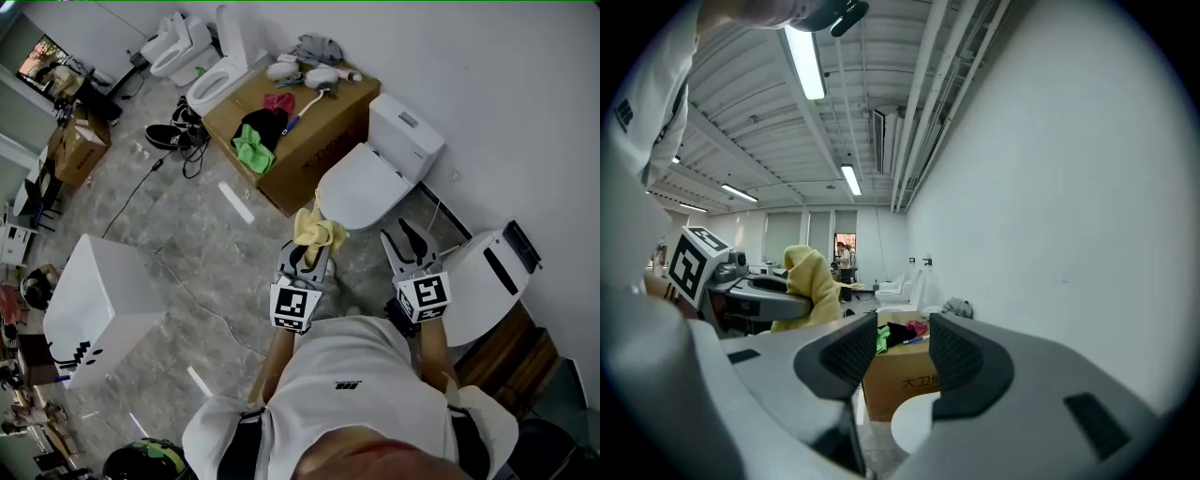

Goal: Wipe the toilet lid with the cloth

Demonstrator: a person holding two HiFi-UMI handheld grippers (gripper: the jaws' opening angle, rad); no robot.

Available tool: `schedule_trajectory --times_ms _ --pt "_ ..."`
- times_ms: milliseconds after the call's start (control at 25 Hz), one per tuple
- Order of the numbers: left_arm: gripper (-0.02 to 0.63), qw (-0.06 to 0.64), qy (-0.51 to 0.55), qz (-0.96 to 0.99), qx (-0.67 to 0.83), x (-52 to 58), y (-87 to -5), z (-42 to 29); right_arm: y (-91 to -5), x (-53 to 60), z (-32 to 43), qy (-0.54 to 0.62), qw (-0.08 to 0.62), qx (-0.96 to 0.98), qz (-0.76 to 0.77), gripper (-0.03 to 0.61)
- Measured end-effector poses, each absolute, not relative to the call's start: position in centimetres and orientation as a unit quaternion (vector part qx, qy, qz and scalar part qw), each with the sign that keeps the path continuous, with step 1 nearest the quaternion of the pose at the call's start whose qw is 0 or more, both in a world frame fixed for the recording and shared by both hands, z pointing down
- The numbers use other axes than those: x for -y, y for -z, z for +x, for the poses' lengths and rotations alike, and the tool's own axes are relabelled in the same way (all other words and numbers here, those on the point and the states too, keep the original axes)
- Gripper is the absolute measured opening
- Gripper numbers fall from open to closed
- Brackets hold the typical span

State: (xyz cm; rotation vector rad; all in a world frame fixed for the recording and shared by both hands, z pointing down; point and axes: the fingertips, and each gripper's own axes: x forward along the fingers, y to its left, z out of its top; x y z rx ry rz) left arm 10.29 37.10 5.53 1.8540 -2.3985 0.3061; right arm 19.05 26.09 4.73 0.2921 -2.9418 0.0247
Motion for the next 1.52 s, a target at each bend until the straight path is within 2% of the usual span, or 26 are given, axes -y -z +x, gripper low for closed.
schedule_trajectory --times_ms 1000,1520 --pt "0.104 0.033 -0.081 0.669 0.738 -27.5 -5.4 -8.6 -4.5 -18.2 1.6 0.000 0.111 0.978 0.179 0.189" --pt "0.104 0.054 -0.078 0.689 0.718 -22.2 -7.2 -13.4 -5.9 -14.2 -2.6 -0.014 0.130 0.970 0.206 0.189"
